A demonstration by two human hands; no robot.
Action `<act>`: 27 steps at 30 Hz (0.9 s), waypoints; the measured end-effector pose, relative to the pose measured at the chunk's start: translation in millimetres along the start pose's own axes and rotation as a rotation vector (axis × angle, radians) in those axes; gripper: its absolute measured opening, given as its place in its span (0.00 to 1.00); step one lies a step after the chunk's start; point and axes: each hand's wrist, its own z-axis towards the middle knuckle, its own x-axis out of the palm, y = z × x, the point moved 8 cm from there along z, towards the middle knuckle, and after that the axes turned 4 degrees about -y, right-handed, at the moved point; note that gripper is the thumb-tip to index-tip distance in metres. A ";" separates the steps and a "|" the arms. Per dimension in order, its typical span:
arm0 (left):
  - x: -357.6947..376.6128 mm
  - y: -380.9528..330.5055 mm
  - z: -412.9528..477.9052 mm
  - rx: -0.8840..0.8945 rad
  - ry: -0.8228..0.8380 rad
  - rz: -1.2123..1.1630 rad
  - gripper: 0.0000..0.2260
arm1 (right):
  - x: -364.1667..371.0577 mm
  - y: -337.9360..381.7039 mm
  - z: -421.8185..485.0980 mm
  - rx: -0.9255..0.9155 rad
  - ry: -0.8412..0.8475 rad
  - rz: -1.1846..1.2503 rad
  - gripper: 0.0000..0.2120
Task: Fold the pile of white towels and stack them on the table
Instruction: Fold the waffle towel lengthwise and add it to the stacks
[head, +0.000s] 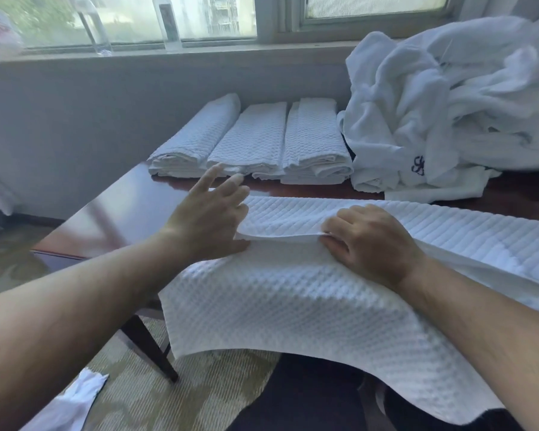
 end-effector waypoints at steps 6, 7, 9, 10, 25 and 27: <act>17.5 7.9 12.8 0.188 0.221 -0.129 0.21 | 26.7 -9.6 9.4 0.246 0.325 -0.107 0.20; 20.3 9.2 16.2 0.199 0.247 -0.101 0.23 | 32.3 -7.9 12.1 0.296 0.371 -0.095 0.22; 21.4 13.2 25.1 0.206 0.283 -0.052 0.23 | 39.4 1.1 17.2 0.361 0.398 -0.043 0.22; 21.4 16.8 29.7 0.202 0.292 -0.016 0.22 | 40.3 5.4 18.7 0.369 0.385 -0.046 0.20; 47.3 60.2 12.9 -0.057 0.425 0.106 0.12 | 28.7 8.3 19.1 0.344 0.128 -0.114 0.05; 55.9 68.1 9.5 0.002 0.422 0.057 0.20 | 29.4 9.0 19.8 0.339 0.138 -0.095 0.04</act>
